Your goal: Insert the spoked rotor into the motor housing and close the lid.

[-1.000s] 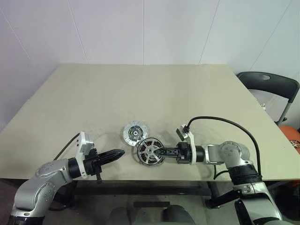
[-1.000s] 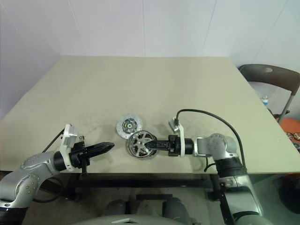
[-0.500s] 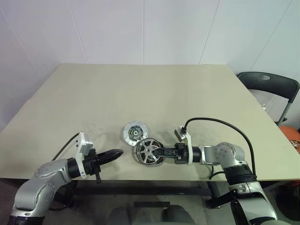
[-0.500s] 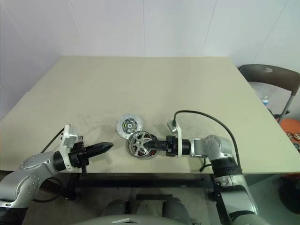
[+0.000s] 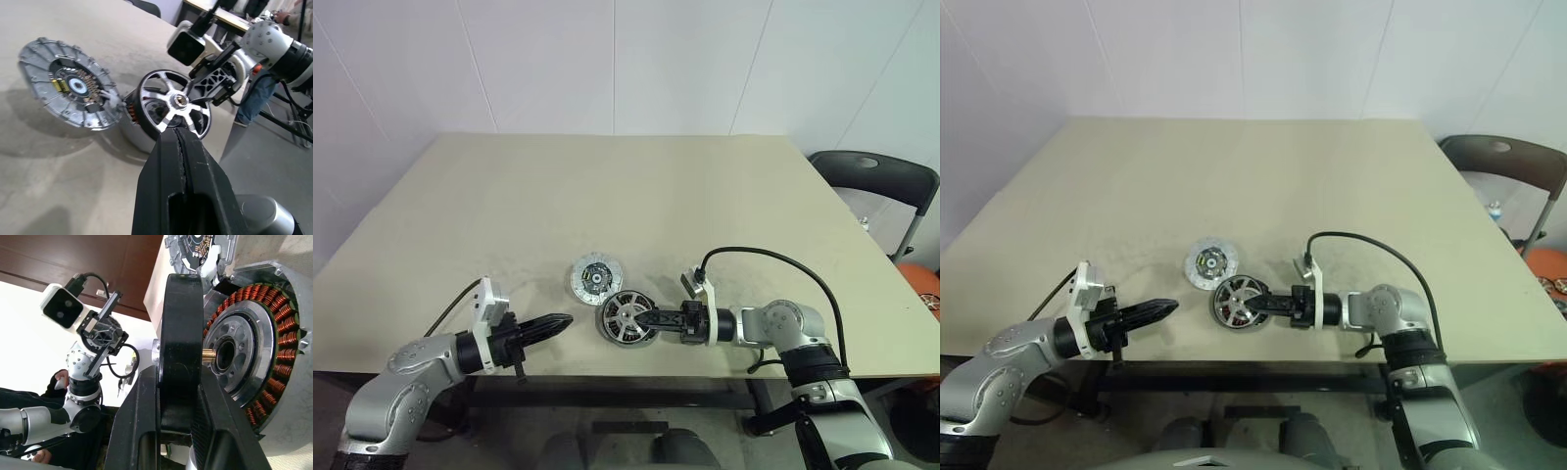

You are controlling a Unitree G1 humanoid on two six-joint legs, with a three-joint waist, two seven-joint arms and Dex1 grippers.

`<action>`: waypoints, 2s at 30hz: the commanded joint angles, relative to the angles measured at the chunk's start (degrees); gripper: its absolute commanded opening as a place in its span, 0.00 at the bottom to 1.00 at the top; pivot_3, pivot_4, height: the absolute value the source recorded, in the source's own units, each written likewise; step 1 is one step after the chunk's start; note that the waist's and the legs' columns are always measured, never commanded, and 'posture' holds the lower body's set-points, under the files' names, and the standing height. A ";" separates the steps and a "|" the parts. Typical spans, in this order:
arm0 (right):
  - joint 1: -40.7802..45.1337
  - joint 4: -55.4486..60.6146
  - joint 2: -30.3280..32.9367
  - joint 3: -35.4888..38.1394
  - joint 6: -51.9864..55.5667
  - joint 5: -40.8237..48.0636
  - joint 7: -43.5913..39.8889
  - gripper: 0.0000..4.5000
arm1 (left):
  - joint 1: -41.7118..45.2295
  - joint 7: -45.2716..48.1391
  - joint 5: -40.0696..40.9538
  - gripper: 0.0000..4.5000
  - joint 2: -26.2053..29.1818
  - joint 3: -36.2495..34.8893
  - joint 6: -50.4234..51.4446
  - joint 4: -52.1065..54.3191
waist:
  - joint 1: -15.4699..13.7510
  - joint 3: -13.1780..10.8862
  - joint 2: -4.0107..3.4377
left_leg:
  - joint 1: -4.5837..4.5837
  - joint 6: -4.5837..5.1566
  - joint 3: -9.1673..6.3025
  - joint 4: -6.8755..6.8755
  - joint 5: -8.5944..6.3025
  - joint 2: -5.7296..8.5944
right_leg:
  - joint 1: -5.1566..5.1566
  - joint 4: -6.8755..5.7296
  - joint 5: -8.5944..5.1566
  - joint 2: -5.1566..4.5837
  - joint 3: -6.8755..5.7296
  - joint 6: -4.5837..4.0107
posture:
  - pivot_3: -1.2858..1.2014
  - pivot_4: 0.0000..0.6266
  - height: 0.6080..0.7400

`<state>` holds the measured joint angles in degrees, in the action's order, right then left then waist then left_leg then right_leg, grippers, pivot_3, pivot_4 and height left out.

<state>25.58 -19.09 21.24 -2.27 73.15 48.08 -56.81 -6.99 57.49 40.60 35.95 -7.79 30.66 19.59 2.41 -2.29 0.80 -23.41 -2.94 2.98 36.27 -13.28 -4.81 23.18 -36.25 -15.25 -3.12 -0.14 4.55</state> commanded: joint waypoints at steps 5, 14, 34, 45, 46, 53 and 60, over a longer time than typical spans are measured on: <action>0.76 -0.92 -1.29 4.33 -0.24 1.28 0.34 0.09 | 2.57 -3.73 2.19 0.00 0.02 0.55 3.77 5.23 | -0.01 0.00 0.00 | 0.02 0.00 -0.01 0.06 0.00 0.00 | -0.01 -0.06 0.00 0.00 0.00 0.00 | 0.52 0.00 1.00; 1.28 -2.98 -3.10 9.40 1.49 3.18 1.58 0.09 | 3.50 -4.12 1.62 0.00 0.12 0.99 4.53 4.34 | -0.02 0.01 0.00 | 0.06 0.00 -0.03 0.12 0.00 0.00 | -0.07 -0.14 0.00 0.02 0.01 0.00 | 0.52 0.00 1.00; -0.23 -1.63 -4.11 12.32 4.95 4.99 2.47 0.09 | 2.08 -2.08 -2.43 0.00 0.09 1.85 -0.05 0.50 | 0.00 0.02 -0.01 | 0.05 0.00 -0.04 0.13 0.00 -0.01 | -0.05 -0.15 0.00 0.05 0.03 0.00 | 0.52 0.00 1.00; -0.90 -0.09 -3.33 11.03 6.72 4.11 2.01 0.09 | 3.45 -3.17 -2.14 0.00 0.56 1.38 1.50 1.22 | 0.03 0.02 -0.01 | 0.05 0.00 -0.04 0.10 0.00 -0.03 | -0.03 -0.15 0.00 0.10 0.05 0.00 | 0.52 0.00 1.00; -1.12 0.05 -3.38 10.75 6.75 4.04 2.02 0.09 | 3.40 -3.22 -2.17 0.00 0.59 1.36 1.49 1.25 | 0.04 0.02 -0.01 | 0.05 0.00 -0.04 0.10 0.00 -0.03 | -0.04 -0.15 0.00 0.10 0.05 0.00 | 0.52 0.00 1.00; -1.98 0.47 -3.67 9.50 6.42 3.84 2.36 0.09 | 3.04 -3.75 -2.20 0.00 0.52 1.54 1.48 1.98 | 0.02 0.02 -0.01 | 0.05 0.00 -0.05 0.11 0.00 -0.03 | -0.04 -0.16 0.00 0.12 0.06 0.00 | 0.52 0.00 1.00; -1.65 -0.17 -3.70 9.78 5.80 3.43 2.32 0.09 | 3.29 -4.78 -2.12 0.00 0.24 2.19 1.81 2.78 | 0.03 0.02 -0.01 | 0.05 0.00 -0.05 0.11 0.00 -0.03 | -0.04 -0.15 0.00 0.13 0.08 0.00 | 0.52 0.00 1.00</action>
<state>23.21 -20.33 17.46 7.04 79.32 50.82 -53.90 -4.43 52.87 38.03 35.95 -5.36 32.32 20.47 2.44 -2.27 0.80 -23.35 -2.95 2.93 36.38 -13.28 -4.84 23.14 -36.41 -15.25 -2.98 -0.06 4.56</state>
